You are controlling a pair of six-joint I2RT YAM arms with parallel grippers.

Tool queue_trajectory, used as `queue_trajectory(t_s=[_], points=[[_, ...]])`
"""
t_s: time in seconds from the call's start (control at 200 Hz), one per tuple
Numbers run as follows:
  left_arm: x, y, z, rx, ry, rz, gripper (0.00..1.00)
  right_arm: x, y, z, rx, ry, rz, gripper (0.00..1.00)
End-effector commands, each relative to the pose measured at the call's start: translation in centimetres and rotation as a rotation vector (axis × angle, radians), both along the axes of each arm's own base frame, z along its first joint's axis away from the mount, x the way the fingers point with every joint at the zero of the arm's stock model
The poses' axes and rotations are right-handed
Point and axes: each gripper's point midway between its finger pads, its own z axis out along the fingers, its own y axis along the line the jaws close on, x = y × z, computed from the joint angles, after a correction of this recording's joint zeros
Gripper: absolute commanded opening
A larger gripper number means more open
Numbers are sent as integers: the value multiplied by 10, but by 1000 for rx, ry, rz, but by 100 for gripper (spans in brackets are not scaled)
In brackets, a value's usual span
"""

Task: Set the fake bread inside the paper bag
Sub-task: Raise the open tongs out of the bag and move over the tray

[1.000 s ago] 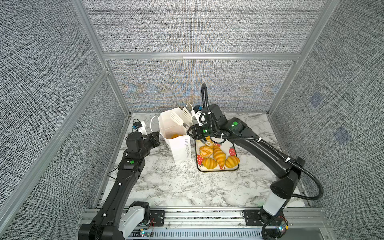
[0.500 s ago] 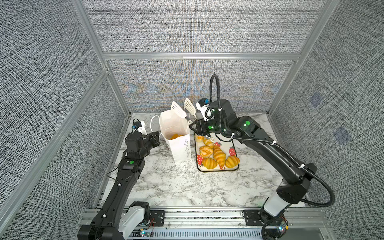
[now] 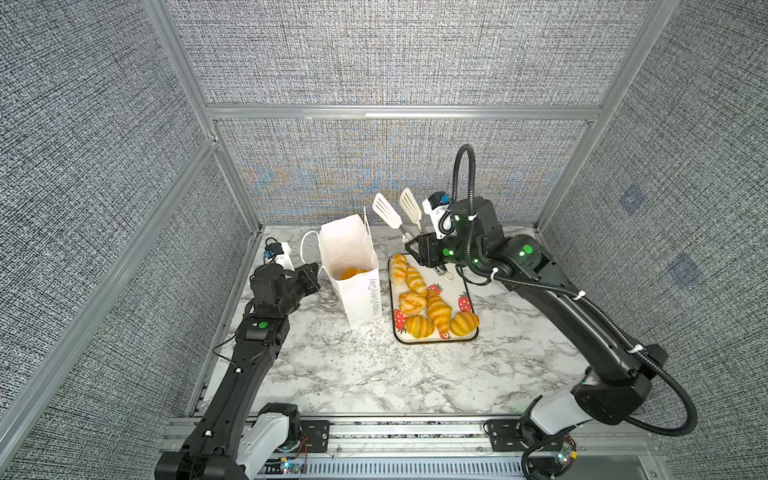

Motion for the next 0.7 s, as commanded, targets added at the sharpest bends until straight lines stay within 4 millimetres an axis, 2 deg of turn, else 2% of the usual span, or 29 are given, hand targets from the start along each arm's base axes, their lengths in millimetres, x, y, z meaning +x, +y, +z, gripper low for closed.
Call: queue_trajectory(t_s=[0.0, 0.205, 0.32, 0.535, 0.695], points=[[-1, -1, 2, -2, -4, -9, 0, 7, -11, 6, 26, -16, -44, 54], [-1, -2, 3, -4, -5, -11, 0, 19, -39, -8, 28, 33, -130, 55], [-2, -2, 4, -4, -5, -12, 0, 30, -52, -23, 26, 87, -179, 54], [-2, -2, 5, 7, -6, -15, 0, 49, -57, -48, 35, 158, -210, 55], [-2, -1, 5, 13, -7, -14, 0, 64, -58, -77, 20, 221, -231, 55]])
